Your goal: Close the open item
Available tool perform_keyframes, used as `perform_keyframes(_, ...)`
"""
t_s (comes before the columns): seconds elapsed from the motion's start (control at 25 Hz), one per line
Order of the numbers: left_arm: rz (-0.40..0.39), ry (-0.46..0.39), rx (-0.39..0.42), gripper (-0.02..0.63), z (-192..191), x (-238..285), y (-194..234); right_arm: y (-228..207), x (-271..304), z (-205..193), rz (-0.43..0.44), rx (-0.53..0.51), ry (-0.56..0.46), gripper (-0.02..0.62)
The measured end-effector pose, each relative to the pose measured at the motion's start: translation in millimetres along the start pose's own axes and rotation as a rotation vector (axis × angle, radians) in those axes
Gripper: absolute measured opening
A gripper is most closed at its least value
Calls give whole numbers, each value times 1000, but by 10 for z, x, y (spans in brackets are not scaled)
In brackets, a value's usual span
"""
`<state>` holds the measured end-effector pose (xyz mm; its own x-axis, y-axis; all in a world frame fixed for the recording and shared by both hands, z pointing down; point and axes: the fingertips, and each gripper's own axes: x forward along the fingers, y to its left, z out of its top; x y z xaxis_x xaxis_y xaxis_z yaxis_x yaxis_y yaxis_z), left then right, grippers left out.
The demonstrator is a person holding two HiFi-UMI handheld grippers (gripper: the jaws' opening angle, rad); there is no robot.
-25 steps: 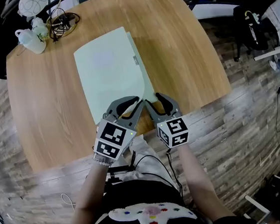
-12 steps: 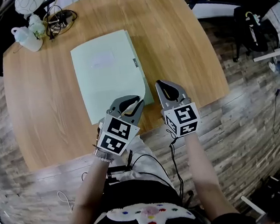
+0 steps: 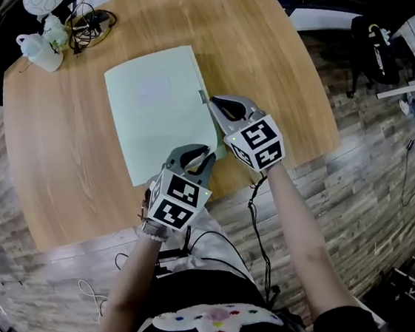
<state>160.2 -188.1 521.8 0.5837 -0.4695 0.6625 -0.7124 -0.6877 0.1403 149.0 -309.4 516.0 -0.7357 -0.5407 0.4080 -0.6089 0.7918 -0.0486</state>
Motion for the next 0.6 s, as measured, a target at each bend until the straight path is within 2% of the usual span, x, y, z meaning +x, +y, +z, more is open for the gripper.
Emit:
perform_keyframes(0.32,-22,15,37,67,-27,40,-30,22,309,-91,93,-74,70,8)
perform_keyframes(0.48,-40,36,136,90,-66,69,-66,19,364,-155,106,-55,103,8)
perform_keyframes(0.6,-31,31,177,97,-83,67,-88,15,376,-164,107,-29,97,8)
